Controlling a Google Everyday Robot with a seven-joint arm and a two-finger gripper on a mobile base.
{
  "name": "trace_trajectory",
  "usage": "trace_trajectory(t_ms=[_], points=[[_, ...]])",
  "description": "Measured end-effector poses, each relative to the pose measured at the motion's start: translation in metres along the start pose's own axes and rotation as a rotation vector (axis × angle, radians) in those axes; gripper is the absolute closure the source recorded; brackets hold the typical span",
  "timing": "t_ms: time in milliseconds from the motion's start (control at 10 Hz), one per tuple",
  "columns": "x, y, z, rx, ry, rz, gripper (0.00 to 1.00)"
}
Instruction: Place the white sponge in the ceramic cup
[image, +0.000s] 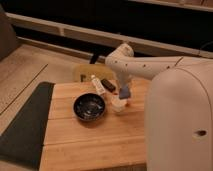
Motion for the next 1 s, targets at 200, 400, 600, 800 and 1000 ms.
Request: trace_trajectory(t_ms=[200,400,600,800,1000], points=[[-0.007,0.009,0.003,-0.026,-0.021,-0.022,1.0],[-0.014,0.023,0.0,-0.069,-0.073,-0.058,1.0],[-0.019,0.037,-0.009,-0.134,-0.146,-0.107,1.0],[-0.019,0.042,-0.013,-0.164,-0.179,-0.125,1.0],[-0.02,0.046,-0.015,-0.167,-0.182,-0.133,1.0]])
